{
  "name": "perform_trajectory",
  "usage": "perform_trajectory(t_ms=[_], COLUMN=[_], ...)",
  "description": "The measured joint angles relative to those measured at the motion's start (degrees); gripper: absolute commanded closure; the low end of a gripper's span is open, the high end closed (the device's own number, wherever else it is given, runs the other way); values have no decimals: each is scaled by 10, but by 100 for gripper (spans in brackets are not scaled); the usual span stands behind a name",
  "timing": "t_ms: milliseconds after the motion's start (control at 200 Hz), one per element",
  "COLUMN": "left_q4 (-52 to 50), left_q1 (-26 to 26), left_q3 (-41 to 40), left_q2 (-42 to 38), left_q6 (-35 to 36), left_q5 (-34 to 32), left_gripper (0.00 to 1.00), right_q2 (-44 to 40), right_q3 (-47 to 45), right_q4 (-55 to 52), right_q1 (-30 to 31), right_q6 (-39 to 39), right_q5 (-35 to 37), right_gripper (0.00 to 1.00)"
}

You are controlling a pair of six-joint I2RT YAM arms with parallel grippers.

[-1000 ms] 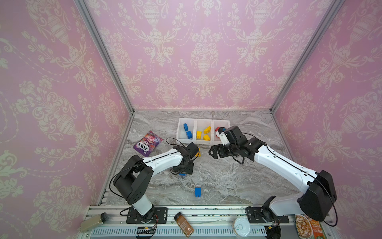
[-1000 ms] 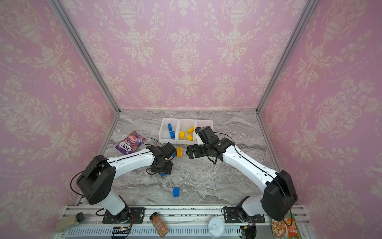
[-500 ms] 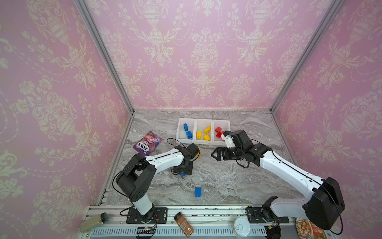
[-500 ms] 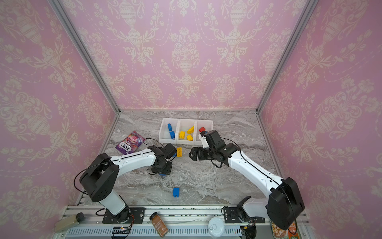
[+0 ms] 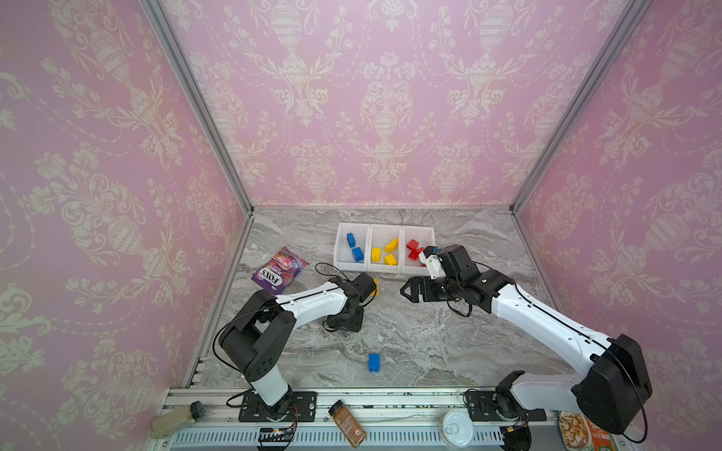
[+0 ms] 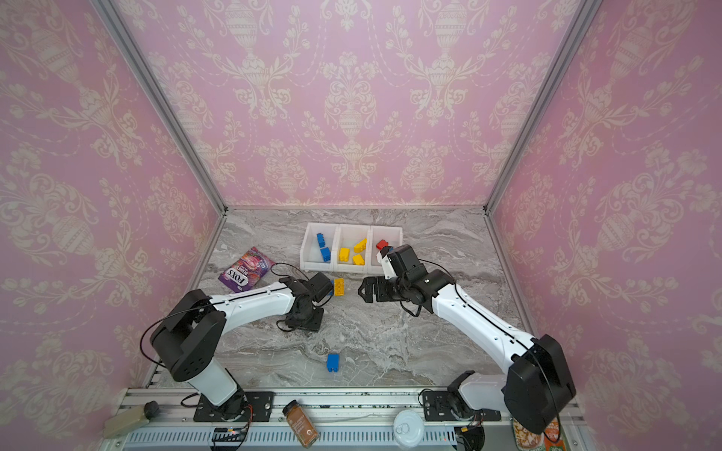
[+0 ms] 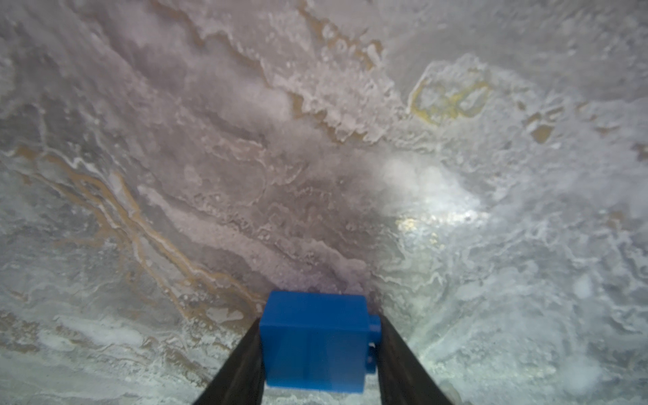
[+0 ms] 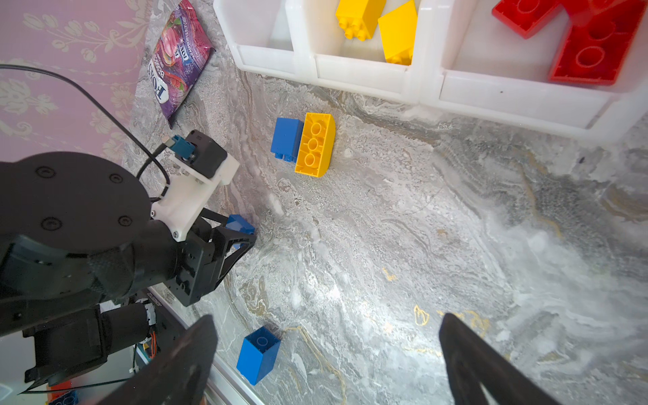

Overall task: Sort the legos into containers by color
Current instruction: Pick up the lego from the center of the table.

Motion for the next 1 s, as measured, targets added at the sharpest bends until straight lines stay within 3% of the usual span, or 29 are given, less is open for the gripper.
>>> perform_trajectory(t_ms=[510,816,996], left_q4=[-24,-51,-52], left_q1=[0,3,32], left_q3=[23,144,227], left_q2=[-1,-7,7], left_q6=[1,29,60], left_q5=[-7,-31,-40], left_gripper=[62,62,63], right_q2=[-9,-36,-52], right_q3=[-1,-16,-24], right_q4=[0,0,0], right_q1=[-7,-10,-13], right_q6=[0,1,2], right_q5=[0,0,1], right_gripper=[0,0,0])
